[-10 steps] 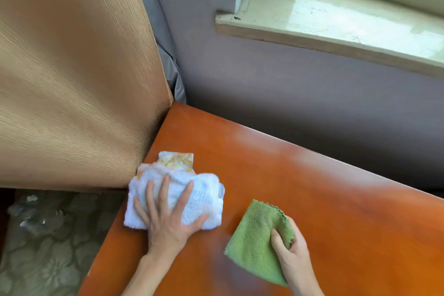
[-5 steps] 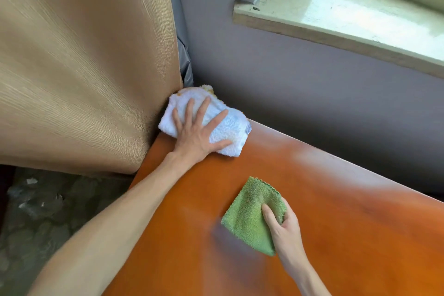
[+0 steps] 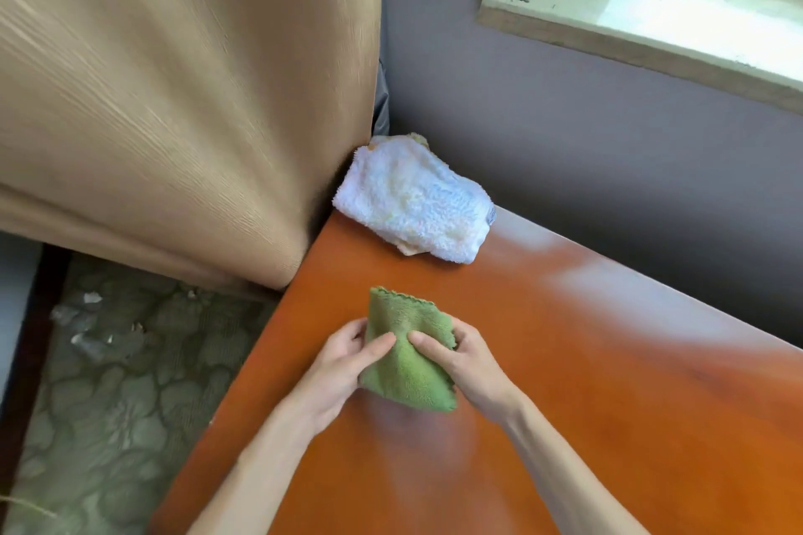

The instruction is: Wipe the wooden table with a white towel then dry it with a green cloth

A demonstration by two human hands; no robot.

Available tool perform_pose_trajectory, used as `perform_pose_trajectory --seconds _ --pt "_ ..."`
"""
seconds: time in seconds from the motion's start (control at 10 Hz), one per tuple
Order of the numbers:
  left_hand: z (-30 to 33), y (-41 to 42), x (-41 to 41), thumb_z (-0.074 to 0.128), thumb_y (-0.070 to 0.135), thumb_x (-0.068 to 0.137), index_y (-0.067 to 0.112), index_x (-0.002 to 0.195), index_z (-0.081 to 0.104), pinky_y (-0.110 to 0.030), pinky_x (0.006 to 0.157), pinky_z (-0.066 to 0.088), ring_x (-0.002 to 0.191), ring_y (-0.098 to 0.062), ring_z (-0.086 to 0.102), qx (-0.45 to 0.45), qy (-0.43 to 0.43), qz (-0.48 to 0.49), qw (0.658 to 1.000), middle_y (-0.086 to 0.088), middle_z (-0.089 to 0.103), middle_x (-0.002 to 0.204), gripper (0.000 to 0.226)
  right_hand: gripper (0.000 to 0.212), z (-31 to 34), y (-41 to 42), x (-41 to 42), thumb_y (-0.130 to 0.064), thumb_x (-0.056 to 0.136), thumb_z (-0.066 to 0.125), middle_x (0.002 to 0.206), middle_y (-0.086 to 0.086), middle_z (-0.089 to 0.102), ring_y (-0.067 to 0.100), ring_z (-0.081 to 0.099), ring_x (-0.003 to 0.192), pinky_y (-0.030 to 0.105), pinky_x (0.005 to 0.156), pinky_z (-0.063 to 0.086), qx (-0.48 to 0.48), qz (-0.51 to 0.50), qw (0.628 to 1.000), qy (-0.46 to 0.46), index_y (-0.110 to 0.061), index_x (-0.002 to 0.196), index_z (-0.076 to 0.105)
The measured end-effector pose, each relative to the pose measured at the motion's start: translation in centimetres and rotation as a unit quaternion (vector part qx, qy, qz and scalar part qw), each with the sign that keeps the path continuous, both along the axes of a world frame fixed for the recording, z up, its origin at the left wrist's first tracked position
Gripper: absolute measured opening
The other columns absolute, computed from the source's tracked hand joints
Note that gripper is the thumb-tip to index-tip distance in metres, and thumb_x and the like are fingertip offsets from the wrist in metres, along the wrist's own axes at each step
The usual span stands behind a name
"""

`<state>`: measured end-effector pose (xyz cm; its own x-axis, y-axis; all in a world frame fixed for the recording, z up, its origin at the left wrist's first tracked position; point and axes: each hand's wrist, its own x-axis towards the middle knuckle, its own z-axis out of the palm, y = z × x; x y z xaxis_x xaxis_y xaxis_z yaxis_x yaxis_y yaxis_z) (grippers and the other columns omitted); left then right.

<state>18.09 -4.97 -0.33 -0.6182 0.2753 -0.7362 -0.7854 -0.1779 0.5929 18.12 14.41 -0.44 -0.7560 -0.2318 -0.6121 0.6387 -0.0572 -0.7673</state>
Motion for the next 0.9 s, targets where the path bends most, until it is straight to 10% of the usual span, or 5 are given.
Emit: perform_pose_trajectory --seconds 0.2,0.6,0.7,0.8,0.9 --pt "-2.6 -2.9 -4.7 0.077 0.004 0.084 0.024 0.110 0.061 -0.026 0.080 0.055 0.096 -0.019 0.068 -0.267 0.153 0.007 0.951 -0.001 0.069 0.102 0.036 0.026 -2.6 -3.1 -2.1 -0.019 0.083 0.078 0.088 -0.011 0.067 0.008 0.064 0.079 0.013 0.067 0.048 0.237 -0.016 0.970 0.055 -0.019 0.103 0.062" --pt "-6.0 -4.0 -6.7 0.072 0.014 0.090 0.006 0.131 0.057 -0.044 0.093 0.049 0.099 -0.021 0.054 -0.547 0.357 -0.034 0.756 -0.005 0.054 0.111 0.044 0.045 -3.3 -5.7 -4.9 -0.020 0.086 0.071 0.081 -0.008 0.062 0.010 0.062 0.070 0.029 0.066 0.048 0.370 0.000 0.922 0.112 -0.026 0.111 0.034" --pt "-6.5 -3.7 -5.4 0.066 0.018 0.094 0.006 0.136 0.056 -0.050 0.101 0.043 0.116 -0.037 0.052 -0.628 0.463 -0.063 0.623 -0.018 0.051 0.128 0.045 0.043 -3.6 -5.7 -3.8 -0.024 0.087 0.071 0.095 -0.002 0.054 0.019 0.059 0.075 0.038 0.068 0.050 0.394 -0.004 0.906 0.153 -0.026 0.105 0.032" --pt "-7.4 -3.6 -3.7 0.058 0.027 0.098 0.013 0.140 0.057 -0.058 0.110 0.033 0.130 -0.042 0.044 -0.608 0.535 -0.156 0.566 -0.020 0.044 0.143 0.044 0.044 -4.3 -5.7 -2.2 -0.014 0.085 0.071 0.120 0.007 0.046 0.026 0.054 0.100 0.037 0.083 0.052 0.441 0.032 0.853 0.277 -0.016 0.121 0.047" --pt "-8.5 -4.2 -1.7 0.049 0.034 0.102 0.012 0.141 0.056 -0.057 0.111 0.034 0.133 -0.041 0.042 -0.603 0.503 -0.163 0.597 -0.020 0.041 0.146 0.045 0.037 -5.8 -5.4 1.0 -0.014 0.084 0.069 0.134 0.018 0.050 0.035 0.047 0.120 0.041 0.105 0.043 0.497 0.094 0.769 0.390 -0.013 0.120 0.062"
